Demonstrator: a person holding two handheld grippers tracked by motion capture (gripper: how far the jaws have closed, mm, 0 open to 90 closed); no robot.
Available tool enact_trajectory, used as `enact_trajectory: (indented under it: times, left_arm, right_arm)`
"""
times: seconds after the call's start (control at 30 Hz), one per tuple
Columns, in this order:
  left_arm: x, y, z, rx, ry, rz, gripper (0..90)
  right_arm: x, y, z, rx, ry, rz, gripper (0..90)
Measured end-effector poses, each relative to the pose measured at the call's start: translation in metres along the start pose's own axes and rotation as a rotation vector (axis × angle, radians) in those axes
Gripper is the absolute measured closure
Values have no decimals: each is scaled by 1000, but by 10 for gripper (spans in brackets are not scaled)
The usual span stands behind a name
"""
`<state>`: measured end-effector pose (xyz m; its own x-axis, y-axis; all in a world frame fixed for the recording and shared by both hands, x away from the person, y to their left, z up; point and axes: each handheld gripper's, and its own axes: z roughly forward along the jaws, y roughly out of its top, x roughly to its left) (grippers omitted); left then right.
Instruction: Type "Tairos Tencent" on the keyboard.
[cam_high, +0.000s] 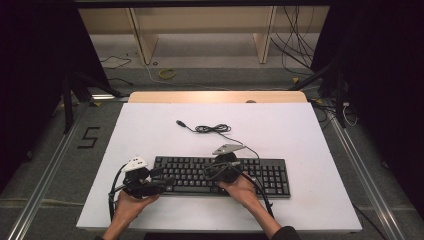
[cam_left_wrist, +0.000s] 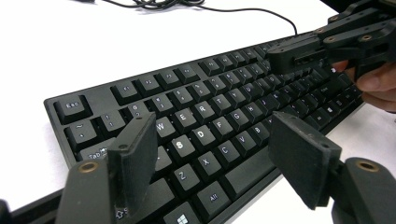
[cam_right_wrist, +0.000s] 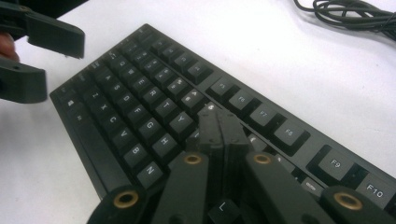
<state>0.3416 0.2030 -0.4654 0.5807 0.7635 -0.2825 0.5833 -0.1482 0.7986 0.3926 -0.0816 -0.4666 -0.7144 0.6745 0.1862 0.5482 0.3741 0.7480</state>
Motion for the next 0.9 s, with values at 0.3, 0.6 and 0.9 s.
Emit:
enact_trajectory:
  times: [0.3,0.6,0.9]
  left_arm:
    - [0,0,-2,-16,-1,2,305]
    - [-1,-1,-5,-33,-9,3,299]
    - [-2,-2,-7,-40,-11,2,296]
  right_arm:
    - [-2,-1,5,24,-15,-1,900]
    - [-1,-2,7,36,-13,-8,900]
    - [0,-4,11,55,-14,-12,900]
